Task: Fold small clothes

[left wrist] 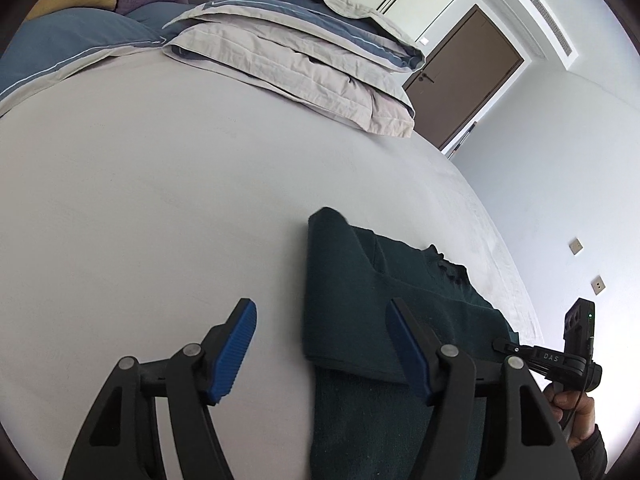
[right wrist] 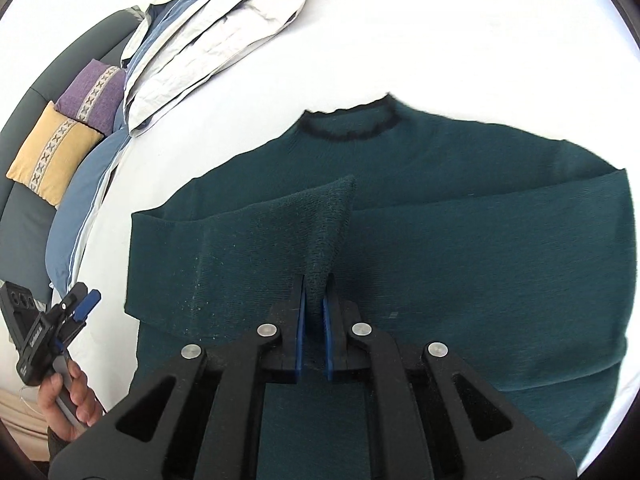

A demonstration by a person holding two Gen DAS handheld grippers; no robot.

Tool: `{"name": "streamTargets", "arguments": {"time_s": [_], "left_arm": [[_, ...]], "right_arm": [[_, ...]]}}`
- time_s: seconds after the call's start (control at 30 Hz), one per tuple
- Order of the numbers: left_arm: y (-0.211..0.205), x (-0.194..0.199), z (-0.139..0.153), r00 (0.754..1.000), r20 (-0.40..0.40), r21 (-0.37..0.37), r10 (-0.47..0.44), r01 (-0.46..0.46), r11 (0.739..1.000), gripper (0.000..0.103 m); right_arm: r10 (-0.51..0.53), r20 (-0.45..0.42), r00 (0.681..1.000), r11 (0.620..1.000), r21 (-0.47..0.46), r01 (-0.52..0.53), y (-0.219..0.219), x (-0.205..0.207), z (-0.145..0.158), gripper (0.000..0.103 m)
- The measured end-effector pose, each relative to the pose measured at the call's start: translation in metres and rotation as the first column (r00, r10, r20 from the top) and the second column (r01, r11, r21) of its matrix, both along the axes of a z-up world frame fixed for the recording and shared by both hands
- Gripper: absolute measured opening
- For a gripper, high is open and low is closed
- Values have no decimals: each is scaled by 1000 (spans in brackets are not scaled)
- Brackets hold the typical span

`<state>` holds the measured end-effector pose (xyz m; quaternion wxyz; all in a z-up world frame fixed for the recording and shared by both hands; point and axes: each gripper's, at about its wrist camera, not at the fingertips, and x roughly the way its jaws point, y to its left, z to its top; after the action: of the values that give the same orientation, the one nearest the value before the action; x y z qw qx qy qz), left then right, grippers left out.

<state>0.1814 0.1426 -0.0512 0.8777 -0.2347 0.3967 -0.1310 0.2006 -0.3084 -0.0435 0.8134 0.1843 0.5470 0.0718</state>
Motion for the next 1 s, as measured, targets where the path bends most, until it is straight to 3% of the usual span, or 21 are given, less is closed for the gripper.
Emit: {"name": "streamTargets", "arguments": {"time_s": [0.23,0.37,0.57,0.63,0.7,0.87,1.0], "left_arm": [[-18,50,-15,996,-88,3,-35,36,999,69],[-35,80,-32,988,-149,73,-39,50,996,69],[-47,101,-46,983,-175,111,-50,70,991,51],[-53,104,-50,981,-182,128,-66,90,988,30],[-57,103,-54,979,-187,146,-79,107,984,17],[-62,97,-56,985,-152,207,-76,107,972,10],[-61,93,-60,988,-140,199,-65,92,976,10]], "right_arm": [[-57,-20,998,998,6,58,-41,-7,-5,6],[-61,-13,998,998,-3,61,-46,-5,-8,6],[-76,-26,997,996,-40,75,-50,-7,-18,6],[-91,-34,995,995,-32,90,-53,-7,-23,6],[-101,-45,994,994,-35,100,-55,-6,-29,6],[-125,-53,991,992,-31,124,-58,-3,-43,6],[-147,-49,988,989,-15,147,-60,-3,-46,6]]}}
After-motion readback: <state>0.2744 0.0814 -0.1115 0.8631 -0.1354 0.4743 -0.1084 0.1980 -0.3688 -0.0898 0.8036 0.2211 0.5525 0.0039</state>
